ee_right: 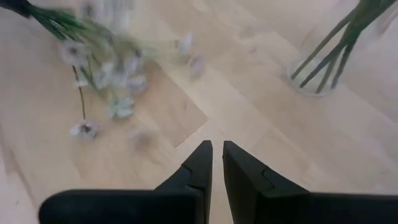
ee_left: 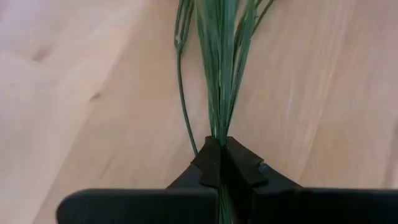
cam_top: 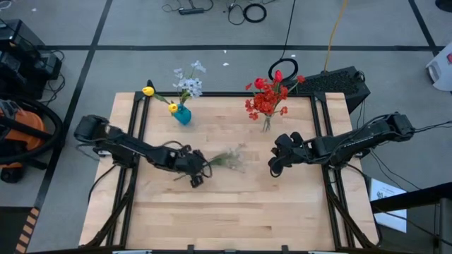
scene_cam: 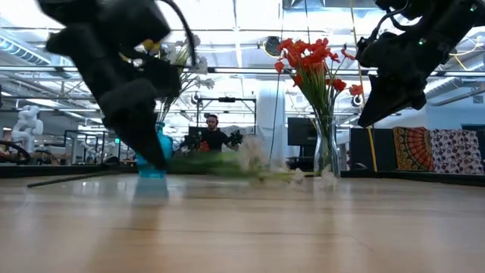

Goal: Sort flowers into vase by color
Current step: Put the white flowers into the blue vase

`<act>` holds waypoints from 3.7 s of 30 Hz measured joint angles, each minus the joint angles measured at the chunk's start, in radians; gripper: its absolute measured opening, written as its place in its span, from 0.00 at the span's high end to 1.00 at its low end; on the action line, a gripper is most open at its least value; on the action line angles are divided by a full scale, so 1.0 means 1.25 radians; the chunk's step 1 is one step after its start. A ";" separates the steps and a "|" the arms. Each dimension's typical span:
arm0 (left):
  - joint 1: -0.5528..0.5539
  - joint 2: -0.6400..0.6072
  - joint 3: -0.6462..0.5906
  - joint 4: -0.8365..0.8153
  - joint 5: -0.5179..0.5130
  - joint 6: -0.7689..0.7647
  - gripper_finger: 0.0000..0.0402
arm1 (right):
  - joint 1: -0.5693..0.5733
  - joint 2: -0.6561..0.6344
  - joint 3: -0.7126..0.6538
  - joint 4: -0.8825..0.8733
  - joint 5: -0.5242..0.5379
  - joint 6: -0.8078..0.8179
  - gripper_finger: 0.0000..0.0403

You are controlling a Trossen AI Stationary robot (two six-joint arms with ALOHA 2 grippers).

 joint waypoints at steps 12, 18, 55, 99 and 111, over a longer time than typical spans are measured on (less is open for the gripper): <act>0.002 -0.362 -0.393 0.678 -0.203 0.070 0.98 | 0.000 0.000 0.000 -0.005 0.042 -0.015 0.92; 0.003 -0.388 -0.462 1.063 -0.226 0.346 0.98 | 0.000 0.001 0.000 -0.004 0.054 -0.015 0.92; 0.539 -0.331 -0.429 1.278 -0.070 0.739 0.98 | 0.000 0.148 0.000 0.119 0.103 -0.092 0.92; 0.571 -0.164 -0.565 1.374 -0.071 0.468 0.97 | 0.000 0.147 0.000 0.143 0.123 -0.103 0.92; 0.568 -0.165 -0.565 1.308 -0.069 0.447 0.81 | 0.000 0.147 0.000 0.143 0.121 -0.103 0.92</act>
